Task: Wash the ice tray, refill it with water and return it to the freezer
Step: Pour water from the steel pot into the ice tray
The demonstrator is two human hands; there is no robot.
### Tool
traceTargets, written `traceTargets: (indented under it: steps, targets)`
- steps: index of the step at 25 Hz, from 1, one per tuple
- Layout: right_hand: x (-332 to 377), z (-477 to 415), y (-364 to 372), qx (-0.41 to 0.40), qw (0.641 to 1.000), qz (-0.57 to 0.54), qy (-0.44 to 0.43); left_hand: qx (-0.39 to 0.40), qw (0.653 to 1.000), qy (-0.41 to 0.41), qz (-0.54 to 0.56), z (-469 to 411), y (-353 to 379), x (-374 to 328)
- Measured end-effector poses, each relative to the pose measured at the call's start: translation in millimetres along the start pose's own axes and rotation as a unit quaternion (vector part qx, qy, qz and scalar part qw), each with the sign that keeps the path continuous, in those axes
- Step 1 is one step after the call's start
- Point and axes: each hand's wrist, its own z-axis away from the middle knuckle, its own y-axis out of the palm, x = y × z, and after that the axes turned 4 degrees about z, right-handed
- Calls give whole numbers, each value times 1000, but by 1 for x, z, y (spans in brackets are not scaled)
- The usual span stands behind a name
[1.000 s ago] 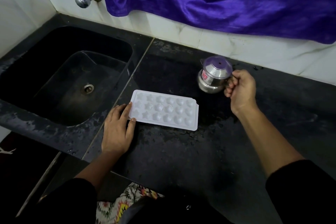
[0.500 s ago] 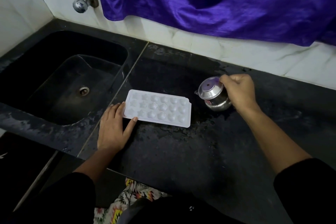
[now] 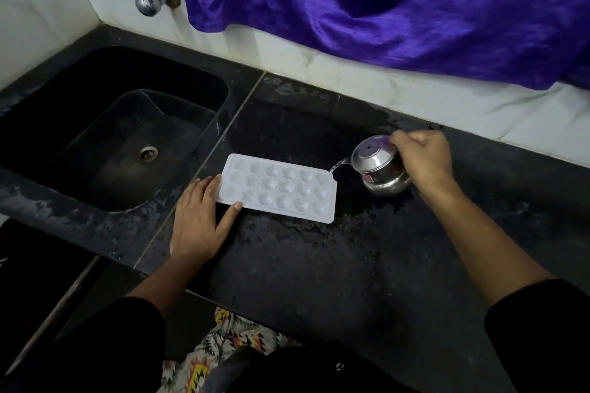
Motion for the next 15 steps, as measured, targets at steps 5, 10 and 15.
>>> traceTargets:
  steps: [5, 10, 15]
  targets:
    - [4, 7, -8, 11, 967, -233, 101, 1, 1000, 1, -4, -1, 1, 2]
    - [17, 7, 2, 23, 953, -285, 95, -1, 1000, -1, -3, -1, 0, 1]
    - [24, -2, 24, 39, 996, -75, -19, -3, 1000, 2, -4, -1, 0, 1]
